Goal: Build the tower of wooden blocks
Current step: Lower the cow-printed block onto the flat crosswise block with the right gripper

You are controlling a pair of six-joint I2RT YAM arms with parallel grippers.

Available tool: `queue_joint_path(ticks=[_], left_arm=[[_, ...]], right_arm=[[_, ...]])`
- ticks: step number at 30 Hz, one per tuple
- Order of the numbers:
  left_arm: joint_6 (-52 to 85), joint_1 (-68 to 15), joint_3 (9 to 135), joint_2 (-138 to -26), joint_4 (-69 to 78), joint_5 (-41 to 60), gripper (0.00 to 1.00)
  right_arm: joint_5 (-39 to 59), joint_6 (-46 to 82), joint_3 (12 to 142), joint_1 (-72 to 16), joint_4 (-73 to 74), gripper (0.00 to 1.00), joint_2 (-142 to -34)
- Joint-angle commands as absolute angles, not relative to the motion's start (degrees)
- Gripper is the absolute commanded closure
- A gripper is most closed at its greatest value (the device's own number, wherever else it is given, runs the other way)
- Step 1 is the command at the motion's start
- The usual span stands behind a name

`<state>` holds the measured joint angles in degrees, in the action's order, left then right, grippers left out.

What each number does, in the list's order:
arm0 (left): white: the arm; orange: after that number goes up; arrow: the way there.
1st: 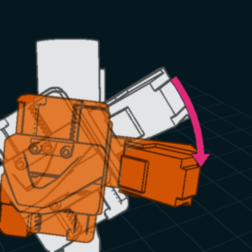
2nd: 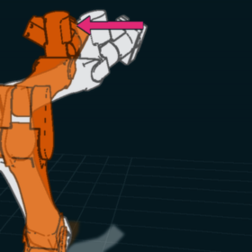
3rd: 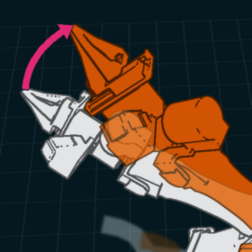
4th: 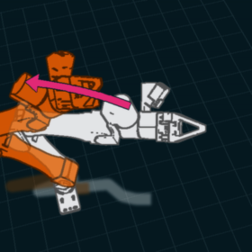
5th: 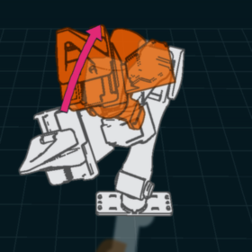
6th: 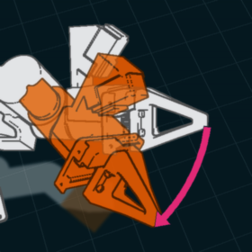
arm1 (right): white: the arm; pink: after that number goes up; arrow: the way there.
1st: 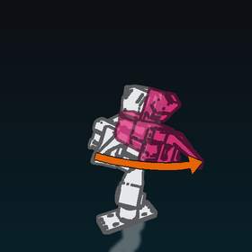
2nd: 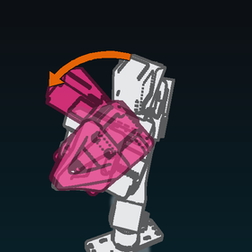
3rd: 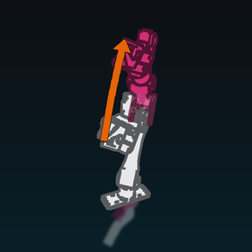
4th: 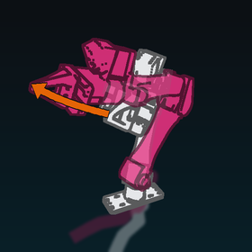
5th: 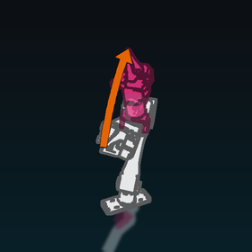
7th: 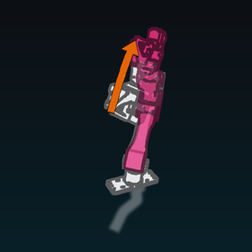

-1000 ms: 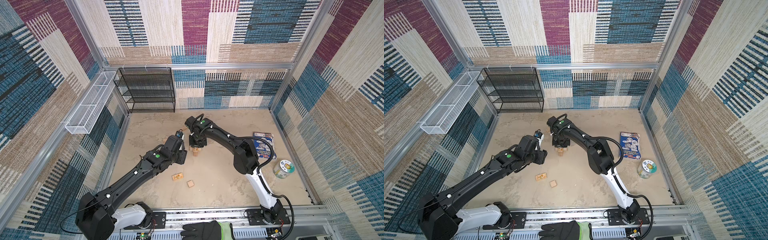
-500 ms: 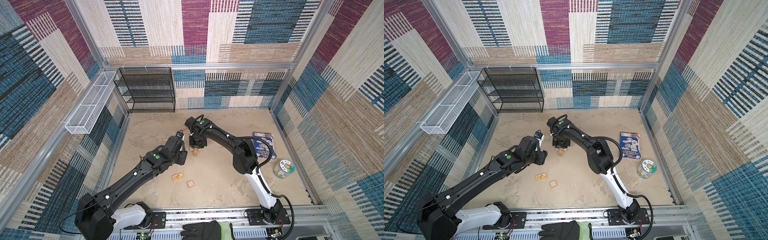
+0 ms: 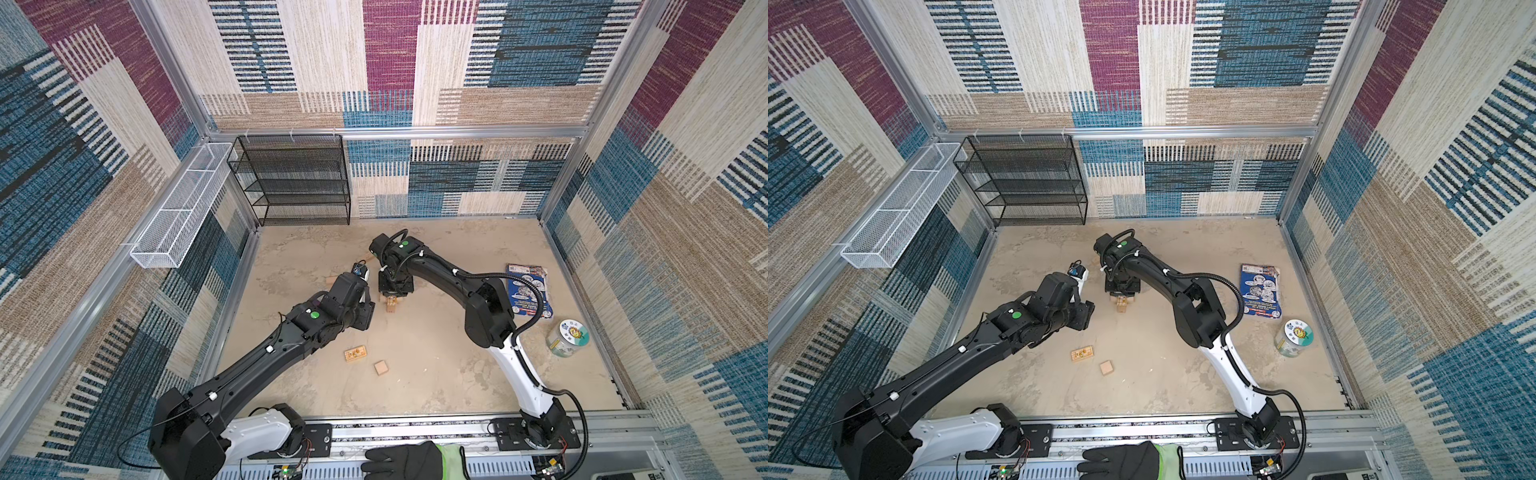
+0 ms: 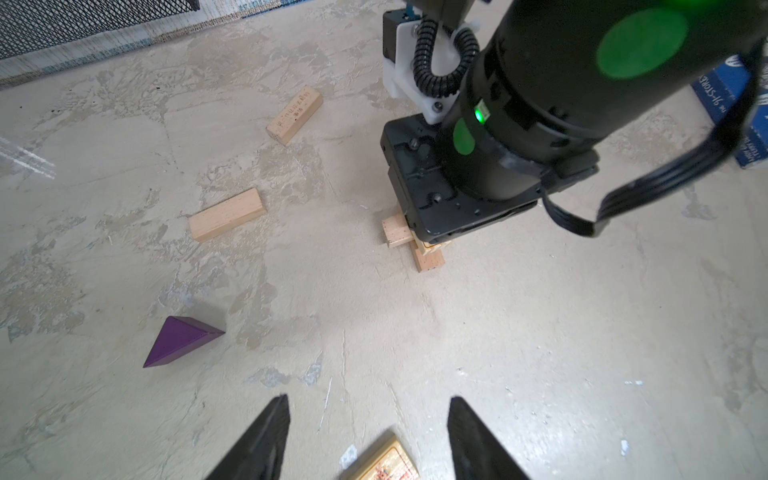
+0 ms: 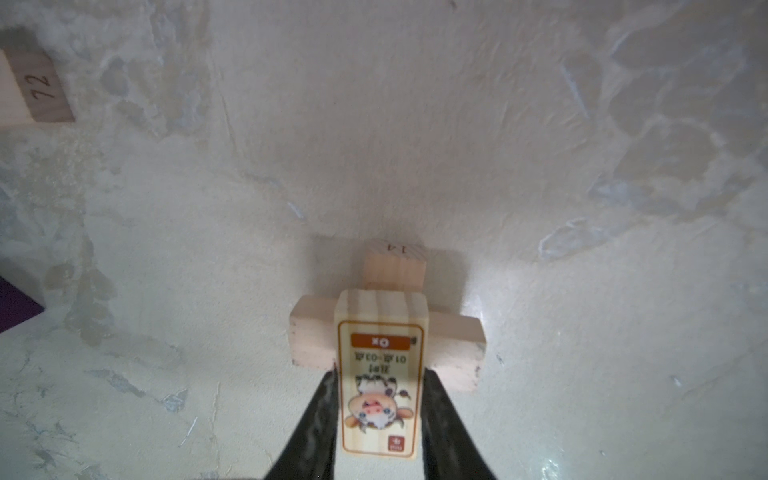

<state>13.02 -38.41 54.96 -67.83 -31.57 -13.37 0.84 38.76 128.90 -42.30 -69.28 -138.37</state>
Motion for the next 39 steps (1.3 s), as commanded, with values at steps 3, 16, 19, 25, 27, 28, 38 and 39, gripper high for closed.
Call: queue_joint_path(ticks=[3,16,19,25,27,28,38,39], left_arm=[[12.66,-38.50,54.76,-67.50,-31.79,-14.45,0.35],[12.66,-38.58,54.55,-67.03,-31.56,-14.91,0.35],[12.74,-38.58,54.32,-66.58,-31.39,-14.90,0.34],[12.74,-38.57,54.06,-66.19,-31.20,-14.94,0.34],[12.74,-38.58,54.08,-66.16,-31.20,-15.07,0.34],[12.75,-38.58,54.05,-66.10,-31.15,-15.05,0.34],[12.66,-38.76,53.98,-65.86,-31.20,-15.29,0.34],[12.66,-38.76,53.99,-65.84,-31.18,-15.34,0.34]], right_arm=[[0.45,39.38,130.12,-42.28,-70.18,0.43,-138.86],[0.54,39.90,131.84,-42.23,-71.60,0.46,-139.11],[1.35,40.16,131.75,-42.27,-71.68,0.49,-139.00],[2.07,40.59,131.44,-42.28,-71.47,0.55,-139.05],[1.99,40.61,131.05,-42.27,-71.47,0.55,-139.10],[2.00,40.69,130.88,-42.28,-71.47,0.56,-138.99],[1.88,41.13,130.73,-42.28,-71.48,0.60,-139.04],[1.91,41.19,130.77,-42.28,-71.57,0.61,-139.03]])
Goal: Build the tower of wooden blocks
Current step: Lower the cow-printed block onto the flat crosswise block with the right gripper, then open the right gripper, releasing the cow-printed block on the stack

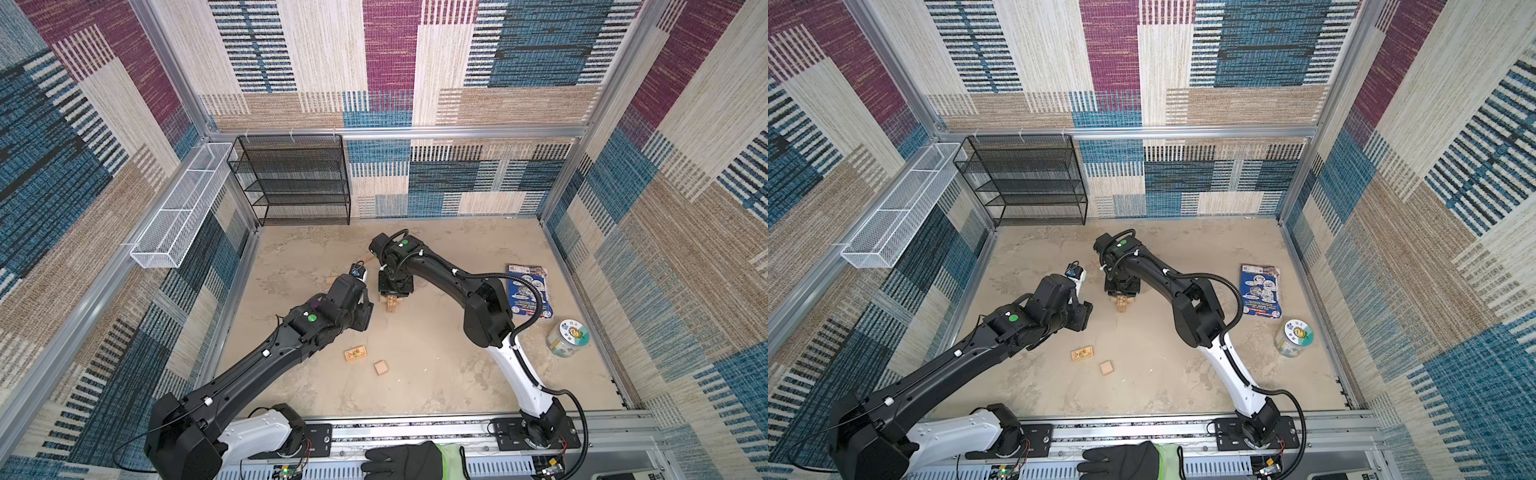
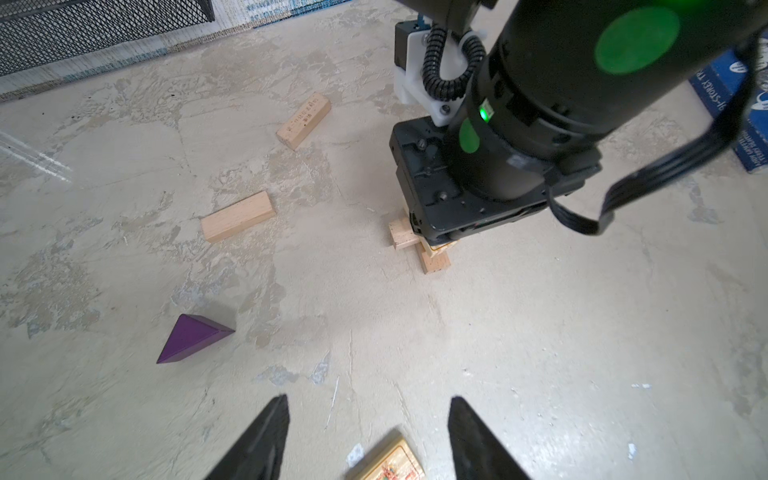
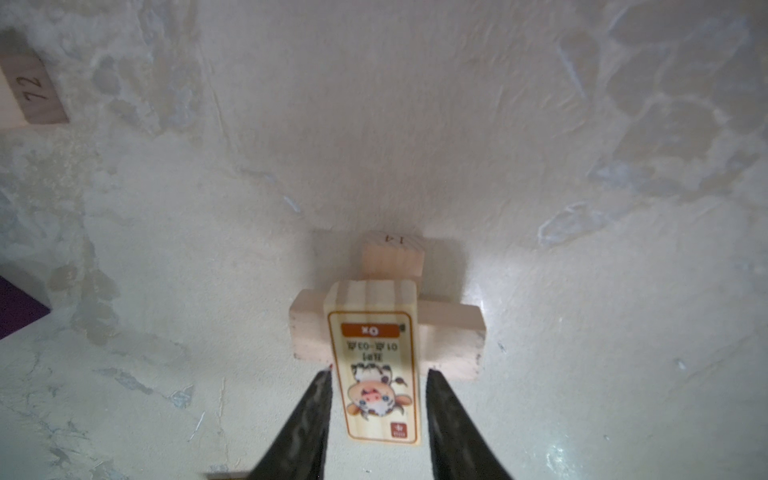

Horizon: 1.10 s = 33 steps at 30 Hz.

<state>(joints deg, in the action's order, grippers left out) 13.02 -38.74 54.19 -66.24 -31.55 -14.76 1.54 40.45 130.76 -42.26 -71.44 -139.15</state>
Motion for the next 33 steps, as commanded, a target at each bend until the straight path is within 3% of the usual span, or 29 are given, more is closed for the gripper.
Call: queue_joint_path(ticks=[1,20,33], left_arm=[[12.68,-38.76,53.97,-65.83,-31.17,-15.43,0.34],[12.66,-39.02,53.98,-65.34,-31.37,-15.88,0.34],[12.65,-39.12,53.96,-65.09,-31.48,-16.17,0.34]], right_arm=[[1.87,41.22,130.77,-42.32,-71.62,0.62,-139.10],[2.30,41.84,130.63,-42.28,-71.94,0.68,-139.13],[1.85,42.20,130.61,-42.26,-72.37,0.60,-138.95]])
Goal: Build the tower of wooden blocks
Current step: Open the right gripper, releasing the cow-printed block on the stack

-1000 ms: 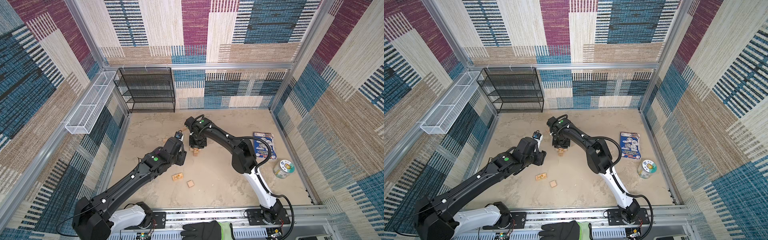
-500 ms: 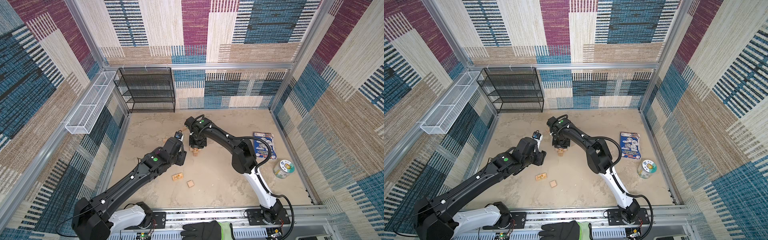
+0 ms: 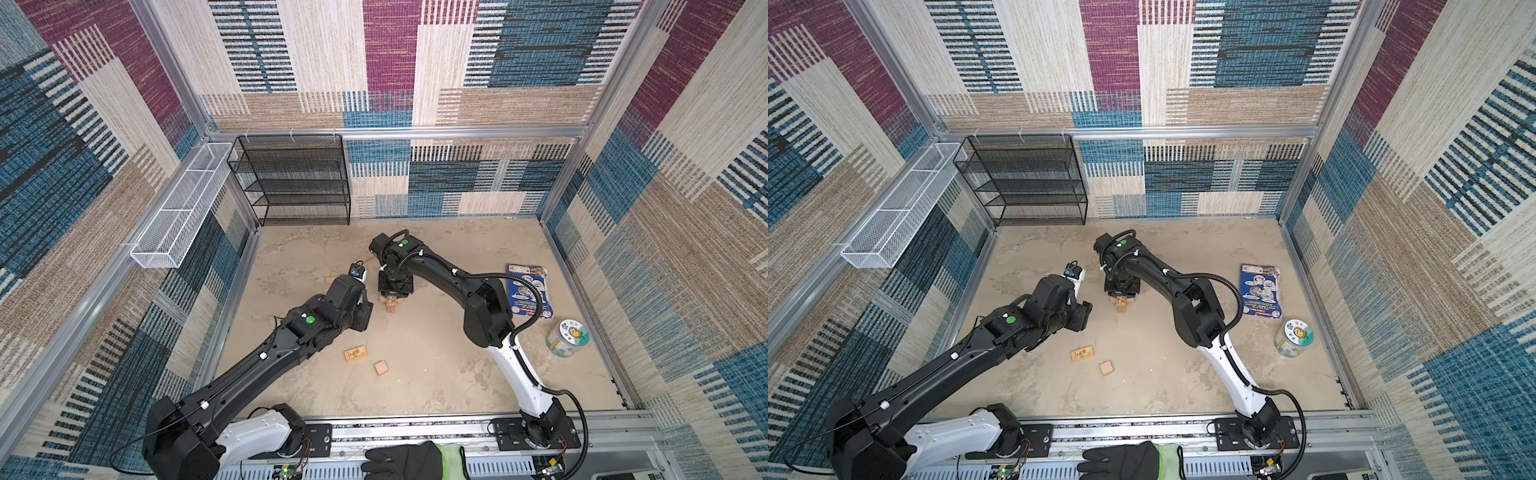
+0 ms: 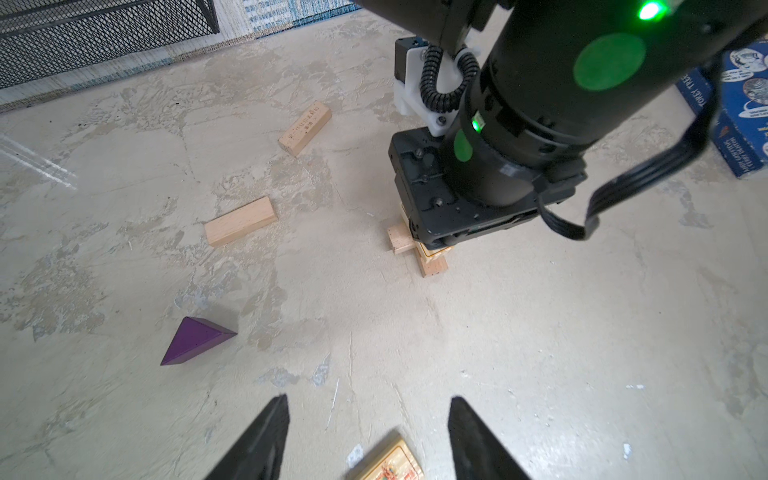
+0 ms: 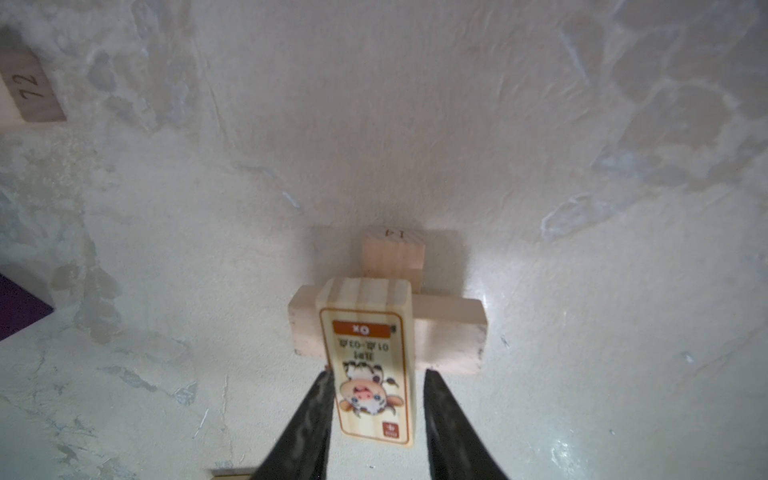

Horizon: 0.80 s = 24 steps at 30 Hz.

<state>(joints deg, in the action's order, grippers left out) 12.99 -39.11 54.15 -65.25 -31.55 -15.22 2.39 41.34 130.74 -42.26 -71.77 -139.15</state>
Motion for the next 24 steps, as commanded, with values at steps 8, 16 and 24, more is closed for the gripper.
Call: queue_joint_path(ticks=[8,16,24], left_arm=[[12.65,-39.20,53.91,-65.00,-31.47,-16.31,0.34],[12.66,-39.29,53.88,-64.95,-31.38,-16.35,0.34],[12.66,-39.29,53.79,-64.79,-31.28,-16.52,0.34]], right_arm=[[2.27,41.55,132.05,-42.27,-71.95,0.57,-139.13],[1.25,40.96,133.31,-42.24,-72.14,0.53,-139.78],[-0.16,40.78,135.60,-42.25,-73.51,0.53,-141.61]])
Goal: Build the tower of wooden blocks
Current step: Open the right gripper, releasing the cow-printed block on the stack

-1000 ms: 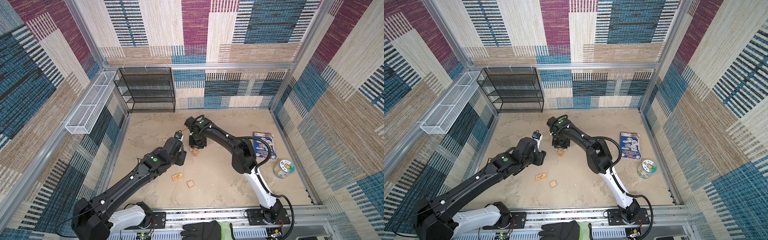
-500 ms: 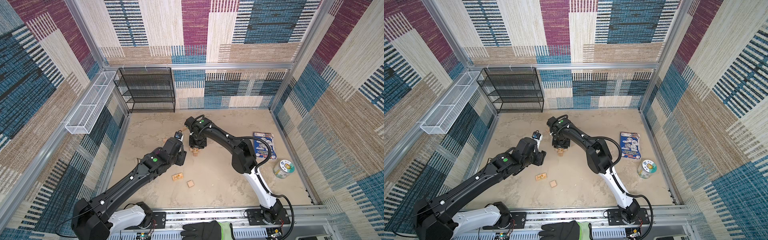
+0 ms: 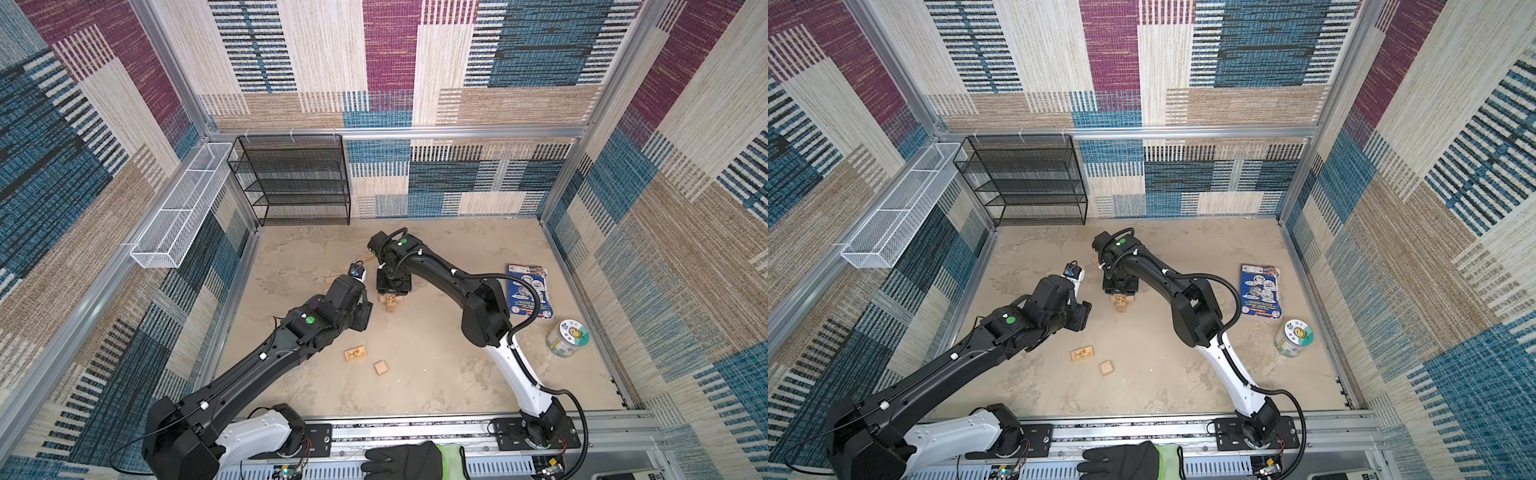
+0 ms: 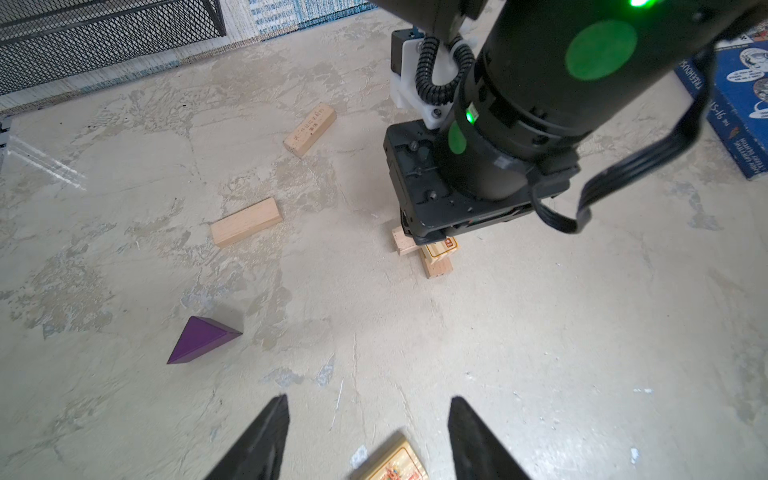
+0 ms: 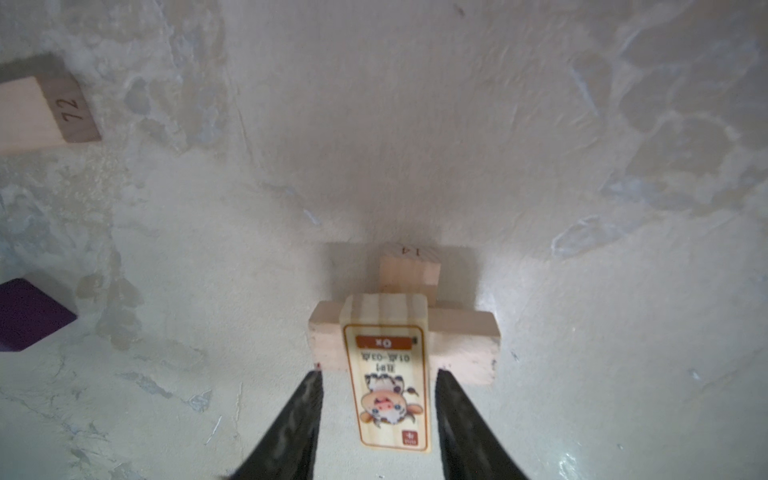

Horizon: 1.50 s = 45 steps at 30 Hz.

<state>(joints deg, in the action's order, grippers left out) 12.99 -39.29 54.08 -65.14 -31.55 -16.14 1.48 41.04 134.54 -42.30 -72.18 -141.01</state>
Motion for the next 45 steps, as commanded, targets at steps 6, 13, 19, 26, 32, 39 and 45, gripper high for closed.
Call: queue_joint_path(ticks=[6,13,19,26,32,39,45], left_arm=[[12.57,-39.29,53.79,-64.69,-31.33,-16.63,0.34],[12.61,-39.46,53.75,-64.51,-31.28,-16.79,0.34],[12.55,-39.56,53.70,-64.38,-31.29,-16.87,0.33],[12.57,-39.69,53.53,-64.37,-31.19,-17.11,0.33],[12.57,-39.81,53.49,-64.46,-31.11,-17.16,0.33],[12.48,-39.82,53.52,-64.83,-31.20,-17.52,0.33],[12.44,-39.81,53.87,-65.40,-31.64,-18.10,0.35]], right_arm=[[-1.10,40.78,136.44,-42.27,-74.31,0.54,-142.21],[-1.63,41.22,136.45,-42.25,-74.39,0.57,-142.29],[-1.54,41.28,136.64,-42.28,-74.23,0.59,-142.30],[-0.87,40.48,137.13,-42.26,-74.13,0.59,-142.52],[-1.18,40.13,137.20,-42.28,-74.56,0.60,-142.62],[-0.80,39.58,138.88,-42.23,-74.56,0.57,-142.65],[-0.15,38.86,140.05,-42.28,-75.32,0.50,-141.87]])
